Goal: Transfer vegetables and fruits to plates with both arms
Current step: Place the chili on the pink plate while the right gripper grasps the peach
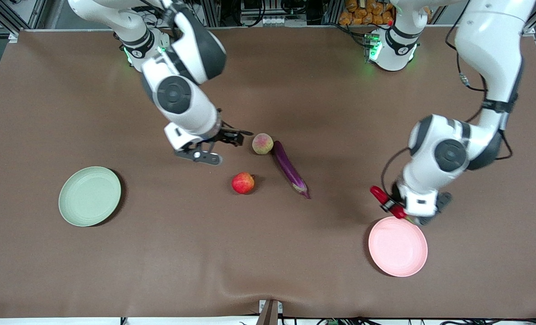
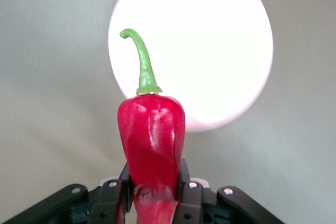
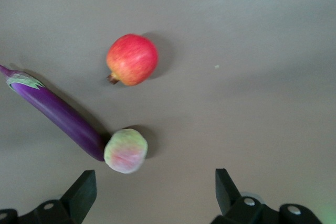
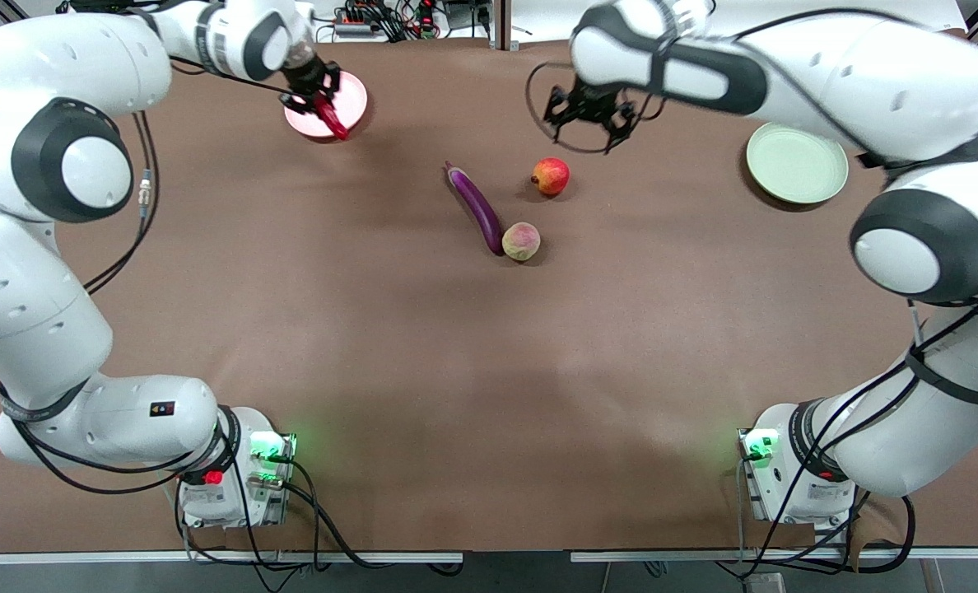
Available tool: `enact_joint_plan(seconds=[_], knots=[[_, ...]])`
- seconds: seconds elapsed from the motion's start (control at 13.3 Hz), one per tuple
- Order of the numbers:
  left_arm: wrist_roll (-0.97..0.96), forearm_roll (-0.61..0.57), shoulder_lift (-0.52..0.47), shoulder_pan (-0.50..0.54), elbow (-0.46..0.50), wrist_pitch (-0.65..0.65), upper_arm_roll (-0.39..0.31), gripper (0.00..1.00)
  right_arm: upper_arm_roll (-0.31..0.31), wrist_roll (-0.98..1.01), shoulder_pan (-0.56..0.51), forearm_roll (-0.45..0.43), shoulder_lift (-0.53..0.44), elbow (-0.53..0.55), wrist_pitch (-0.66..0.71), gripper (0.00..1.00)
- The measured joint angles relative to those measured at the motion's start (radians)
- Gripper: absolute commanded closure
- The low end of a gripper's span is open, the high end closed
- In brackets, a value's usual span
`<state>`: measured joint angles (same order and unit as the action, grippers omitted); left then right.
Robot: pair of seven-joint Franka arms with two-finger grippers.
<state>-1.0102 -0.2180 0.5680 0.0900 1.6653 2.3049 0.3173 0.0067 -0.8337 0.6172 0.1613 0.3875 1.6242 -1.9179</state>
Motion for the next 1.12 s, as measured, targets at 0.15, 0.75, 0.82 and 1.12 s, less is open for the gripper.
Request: enact_joint_plan(seconds=[0.15, 0.75, 0.82, 1.12], knots=[[0.048, 0.000, 0.090, 0.052, -0.106, 0.001, 0.000, 1.00, -0.002, -0.016, 0.012, -0.004, 0.051, 0.001, -0.037, 0.00], [0.058, 0.021, 0.294, 0.069, -0.355, 0.001, 0.007, 1.00, -0.003, -0.249, 0.164, -0.013, 0.219, 0.003, -0.220, 0.00], [0.064, 0.021, 0.304, 0.069, -0.364, 0.001, 0.006, 0.84, -0.004, -0.286, 0.186, -0.020, 0.233, 0.003, -0.223, 0.00], [0.090, 0.021, 0.327, 0.070, -0.388, 0.001, 0.000, 0.00, -0.007, -0.362, 0.217, -0.029, 0.268, 0.003, -0.246, 0.00]])
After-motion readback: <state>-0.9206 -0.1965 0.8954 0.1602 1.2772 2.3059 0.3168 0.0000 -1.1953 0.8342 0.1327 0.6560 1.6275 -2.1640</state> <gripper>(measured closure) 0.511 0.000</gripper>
